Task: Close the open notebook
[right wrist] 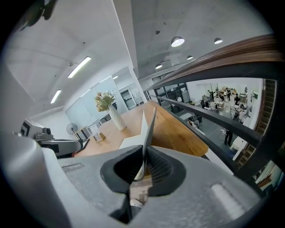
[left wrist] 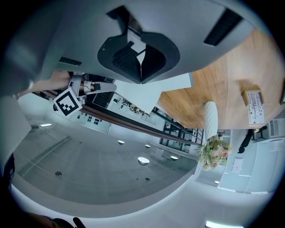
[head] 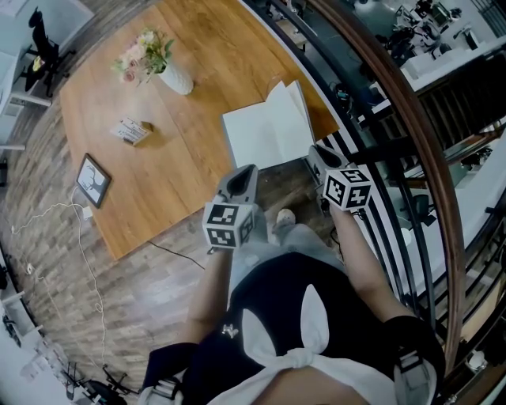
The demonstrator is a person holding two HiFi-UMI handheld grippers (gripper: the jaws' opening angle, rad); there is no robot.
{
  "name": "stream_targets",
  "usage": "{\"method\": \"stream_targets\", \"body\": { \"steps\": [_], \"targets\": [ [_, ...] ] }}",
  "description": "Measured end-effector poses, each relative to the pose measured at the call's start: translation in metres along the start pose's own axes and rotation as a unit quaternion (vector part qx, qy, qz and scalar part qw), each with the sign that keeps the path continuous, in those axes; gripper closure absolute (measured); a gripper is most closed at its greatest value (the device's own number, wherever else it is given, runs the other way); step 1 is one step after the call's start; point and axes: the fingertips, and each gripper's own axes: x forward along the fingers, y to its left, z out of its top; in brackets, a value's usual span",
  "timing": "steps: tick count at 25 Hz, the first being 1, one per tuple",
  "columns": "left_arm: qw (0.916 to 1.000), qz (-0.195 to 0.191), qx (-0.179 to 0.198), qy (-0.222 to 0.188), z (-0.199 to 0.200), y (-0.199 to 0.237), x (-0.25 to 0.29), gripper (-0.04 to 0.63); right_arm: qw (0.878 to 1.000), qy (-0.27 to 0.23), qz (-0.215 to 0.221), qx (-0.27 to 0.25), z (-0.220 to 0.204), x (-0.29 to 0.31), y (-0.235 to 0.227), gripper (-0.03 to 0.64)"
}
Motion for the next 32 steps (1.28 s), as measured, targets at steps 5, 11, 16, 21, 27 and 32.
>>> {"method": "stream_targets", "body": {
  "steps": [5, 11, 16, 21, 27, 32],
  "targets": [
    [1.0000, 0.005, -0.002, 0.003, 0.000, 0.005, -0.002, 0.577, 1.000, -0.002, 0.006, -0.013, 0.005, 0.003, 0.011, 0.591],
    [1.0000, 0.007, -0.003, 0.003, -0.002, 0.006, -0.005, 0.577, 1.000, -0.002, 0.015, -0.018, 0.004, 0.003, 0.019, 0.591],
    [0.9999, 0.010, -0.004, 0.003, -0.001, 0.008, -0.005, 0.577, 0.999, -0.001, 0.024, -0.023, 0.005, 0.005, 0.027, 0.591],
    [0.9999, 0.010, -0.004, 0.003, -0.001, 0.009, -0.007, 0.577, 0.999, 0.000, 0.033, -0.026, 0.006, 0.006, 0.034, 0.591],
    [0.9998, 0.015, -0.007, 0.008, -0.004, 0.011, -0.009, 0.577, 0.999, 0.001, 0.039, -0.029, 0.005, 0.007, 0.040, 0.591],
    [0.9998, 0.015, -0.007, 0.005, -0.003, 0.013, -0.010, 0.577, 0.998, 0.000, 0.045, -0.033, 0.005, 0.009, 0.048, 0.591]
  ]
}}
